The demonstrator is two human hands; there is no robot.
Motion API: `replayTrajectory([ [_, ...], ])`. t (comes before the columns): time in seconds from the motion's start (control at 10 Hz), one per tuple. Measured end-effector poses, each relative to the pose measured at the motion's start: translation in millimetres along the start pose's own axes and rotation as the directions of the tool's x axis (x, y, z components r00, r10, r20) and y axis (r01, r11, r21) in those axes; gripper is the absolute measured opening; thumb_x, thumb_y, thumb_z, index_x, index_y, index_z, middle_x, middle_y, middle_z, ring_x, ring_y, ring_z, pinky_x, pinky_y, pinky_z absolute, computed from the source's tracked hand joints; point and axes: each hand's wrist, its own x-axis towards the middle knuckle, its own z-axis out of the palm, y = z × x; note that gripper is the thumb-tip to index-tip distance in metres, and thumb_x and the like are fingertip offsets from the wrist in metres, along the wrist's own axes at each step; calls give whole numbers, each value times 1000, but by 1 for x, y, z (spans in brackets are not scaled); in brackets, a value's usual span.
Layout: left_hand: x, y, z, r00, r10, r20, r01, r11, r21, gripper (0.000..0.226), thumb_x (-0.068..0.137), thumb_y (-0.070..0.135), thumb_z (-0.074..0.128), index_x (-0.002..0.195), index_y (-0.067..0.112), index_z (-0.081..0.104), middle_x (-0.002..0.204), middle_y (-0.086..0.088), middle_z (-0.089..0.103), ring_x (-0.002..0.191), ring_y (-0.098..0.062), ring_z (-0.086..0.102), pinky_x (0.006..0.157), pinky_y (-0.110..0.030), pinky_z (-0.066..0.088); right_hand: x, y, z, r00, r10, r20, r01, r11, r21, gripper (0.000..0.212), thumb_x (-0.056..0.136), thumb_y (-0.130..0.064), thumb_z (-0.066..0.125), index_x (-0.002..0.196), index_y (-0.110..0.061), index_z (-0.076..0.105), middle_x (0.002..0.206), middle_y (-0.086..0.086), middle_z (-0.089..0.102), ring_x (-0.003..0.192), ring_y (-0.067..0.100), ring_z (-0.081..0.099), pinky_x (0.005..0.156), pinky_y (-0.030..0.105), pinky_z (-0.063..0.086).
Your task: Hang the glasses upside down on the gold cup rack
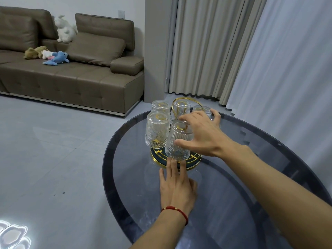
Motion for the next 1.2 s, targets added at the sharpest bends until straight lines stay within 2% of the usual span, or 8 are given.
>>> replayTrajectory([
  [0.1, 0, 0, 0, 1000, -1, 4, 1, 1000, 9, 63, 92, 37, 42, 151, 17, 30, 153, -14, 30, 148, -33, 19, 118, -51, 24, -5, 1, -2, 1000, -23, -7, 24, 999, 25, 84, 75, -79, 47, 140, -27, 53, 133, -6, 60, 136, 14, 44, 121, 61, -1],
  [0.5, -3, -1, -5, 1000, 17, 21, -17, 1000, -16, 64, 92, 33, 46, 152, 16, 30, 154, -13, 29, 150, -33, 17, 120, -49, 22, -9, -4, -2, 999, -39, -25, 39, 999, 8, 75, 84, -73, 51, 143, -27, 50, 135, -3, 59, 135, 17, 45, 122, 58, 7],
  [0.7, -6, -5, -9, 996, 71, 58, -70, 997, -27, 71, 94, 34, 47, 157, 15, 23, 162, -15, 21, 154, -34, 9, 122, -50, 19, -13, -7, -2, 1000, -23, -21, 22, 999, -29, 75, 88, -70, 53, 149, -27, 45, 143, -2, 56, 140, 18, 41, 122, 58, 7],
  [0.8, -9, -11, -11, 991, 100, 91, -96, 994, -45, 73, 96, 34, 45, 159, 17, 13, 167, -12, 10, 155, -29, 1, 125, -50, 13, -17, -10, -1, 1000, -13, -24, 12, 999, -39, 77, 89, -70, 52, 153, -28, 41, 146, -3, 54, 141, 19, 40, 121, 59, 10],
  [0.9, -12, -16, -17, 989, 115, 96, -105, 989, -104, 70, 96, 32, 47, 158, 18, 18, 168, -8, 10, 155, -25, 0, 125, -47, 15, -21, -12, 1, 999, -15, -29, 14, 998, -53, 76, 91, -69, 51, 153, -27, 39, 149, -4, 52, 142, 19, 40, 120, 60, 14],
  [1.0, -15, -20, -27, 989, 119, 91, -100, 977, -189, 60, 94, 28, 49, 151, 16, 36, 167, -5, 17, 155, -21, 6, 120, -42, 31, -28, -15, 2, 1000, -5, -21, 5, 1000, -15, 72, 93, -65, 50, 153, -28, 39, 157, -2, 44, 146, 19, 36, 120, 60, 12],
  [1.1, -23, -26, -37, 988, 123, 95, -97, 966, -240, 49, 90, 24, 52, 139, 18, 51, 162, 1, 27, 150, -16, 22, 108, -40, 45, -36, -14, 3, 999, -10, -39, 10, 1000, 2, 70, 94, -61, 49, 155, -31, 35, 166, 0, 33, 151, 20, 29, 121, 60, 11],
  [1.2, -29, -25, -56, 988, 114, 106, -84, 965, -250, 43, 91, 21, 55, 134, 17, 58, 148, 4, 46, 138, -15, 40, 105, -37, 45, -51, -16, 0, 997, 1, -75, 2, 999, 42, 67, 97, -52, 52, 157, -29, 33, 168, 0, 27, 155, 18, 24, 123, 53, 9],
])
